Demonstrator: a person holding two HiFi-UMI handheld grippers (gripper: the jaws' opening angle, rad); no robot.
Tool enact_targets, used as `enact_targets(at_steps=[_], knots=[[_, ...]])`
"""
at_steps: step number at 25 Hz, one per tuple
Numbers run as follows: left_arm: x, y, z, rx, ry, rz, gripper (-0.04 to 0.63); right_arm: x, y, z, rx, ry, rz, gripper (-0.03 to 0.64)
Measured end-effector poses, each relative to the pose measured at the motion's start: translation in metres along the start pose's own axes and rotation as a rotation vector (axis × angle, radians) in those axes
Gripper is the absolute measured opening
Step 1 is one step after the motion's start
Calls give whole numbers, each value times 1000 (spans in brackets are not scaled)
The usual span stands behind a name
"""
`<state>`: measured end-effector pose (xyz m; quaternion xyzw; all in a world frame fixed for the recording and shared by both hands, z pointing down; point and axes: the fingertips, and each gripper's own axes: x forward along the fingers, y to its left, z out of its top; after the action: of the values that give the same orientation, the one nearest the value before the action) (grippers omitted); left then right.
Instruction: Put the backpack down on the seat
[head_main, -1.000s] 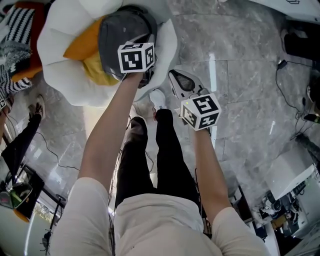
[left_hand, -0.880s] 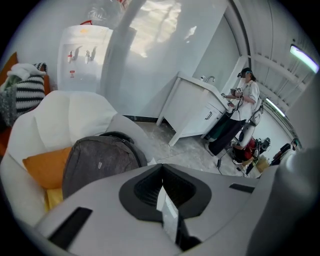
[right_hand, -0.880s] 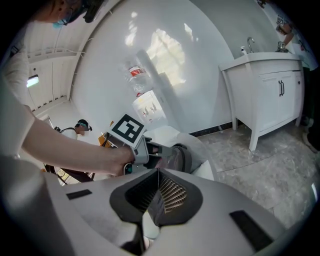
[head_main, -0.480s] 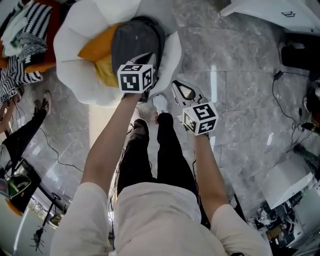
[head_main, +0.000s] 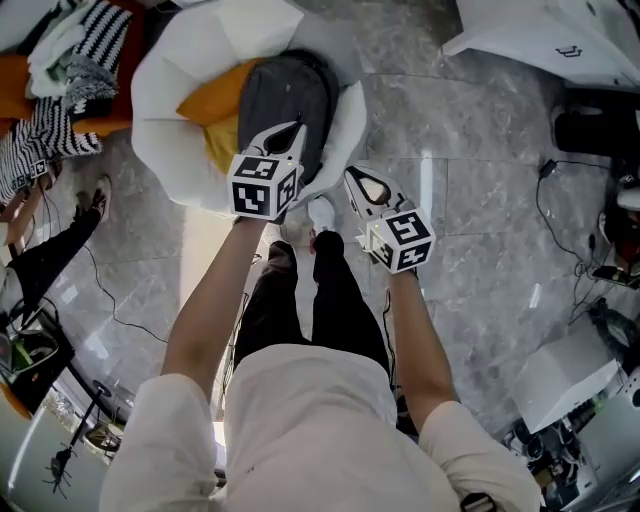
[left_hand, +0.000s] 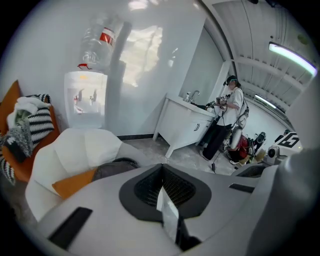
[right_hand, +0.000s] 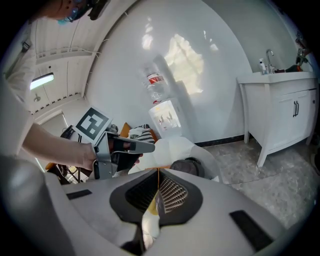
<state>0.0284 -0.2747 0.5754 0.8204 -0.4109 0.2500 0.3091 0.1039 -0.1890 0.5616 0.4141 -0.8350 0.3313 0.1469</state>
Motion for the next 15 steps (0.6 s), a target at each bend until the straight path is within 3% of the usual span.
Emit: enact_targets(at_steps=[15], knots=[[-90, -29, 30, 11, -64, 20, 17, -34, 38, 34, -79, -7, 79, 25]])
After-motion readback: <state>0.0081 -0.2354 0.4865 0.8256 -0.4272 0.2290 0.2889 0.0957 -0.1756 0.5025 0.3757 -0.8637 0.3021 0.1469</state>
